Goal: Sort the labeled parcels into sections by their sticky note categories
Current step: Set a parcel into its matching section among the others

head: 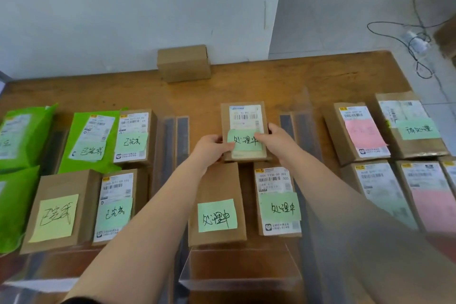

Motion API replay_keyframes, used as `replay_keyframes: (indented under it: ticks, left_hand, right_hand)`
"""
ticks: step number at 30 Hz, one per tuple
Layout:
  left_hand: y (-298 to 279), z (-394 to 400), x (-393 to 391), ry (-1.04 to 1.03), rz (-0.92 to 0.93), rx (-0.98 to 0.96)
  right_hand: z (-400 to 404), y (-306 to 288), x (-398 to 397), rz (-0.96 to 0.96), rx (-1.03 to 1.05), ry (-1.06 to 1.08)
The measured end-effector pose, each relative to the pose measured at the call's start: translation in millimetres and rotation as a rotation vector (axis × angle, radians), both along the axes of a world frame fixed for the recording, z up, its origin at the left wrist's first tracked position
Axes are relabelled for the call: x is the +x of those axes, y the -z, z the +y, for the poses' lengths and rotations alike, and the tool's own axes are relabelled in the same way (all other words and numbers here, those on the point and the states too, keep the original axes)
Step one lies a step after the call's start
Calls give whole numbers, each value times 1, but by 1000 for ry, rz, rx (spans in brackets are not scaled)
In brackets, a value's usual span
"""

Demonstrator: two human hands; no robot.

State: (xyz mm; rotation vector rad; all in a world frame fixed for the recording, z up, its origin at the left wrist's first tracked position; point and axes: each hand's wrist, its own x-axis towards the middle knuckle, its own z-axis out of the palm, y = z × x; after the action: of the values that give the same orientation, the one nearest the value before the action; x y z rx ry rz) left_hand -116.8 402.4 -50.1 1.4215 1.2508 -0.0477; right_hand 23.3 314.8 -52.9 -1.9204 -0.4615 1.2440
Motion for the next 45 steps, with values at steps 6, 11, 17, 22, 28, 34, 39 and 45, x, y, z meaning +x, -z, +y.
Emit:
replay_keyframes:
  ticks: [6,11,17,22,28,34,39,45]
  left_hand:
    - [7,7,-7,174,118,101]
    - [-11,26,-13,229,104,376]
    - [-47,103,-17,157,110,710]
    - [-45,175,-16,41,107,713]
    - [-11,230,0,35,175,698]
    - [12,254,15,-240,-38,423]
    - [15,247,8,-390,-147,381]
    - [-18,217,-9,-476,-263,433]
  right_hand:
    - [-4,4,-9,-43,-70,5]
    - [21,-10,-11,-470,-61,-44]
    - [97,-41,-6,-605,91,-238]
    - [166,-42,3,-558,120,-287]
    - [231,-16,11,-405,105,-202]
    - [264,10,10,-287,147,-111]
    - [255,12,9,-201,182,23]
    - [221,-13,2,-140,301,159]
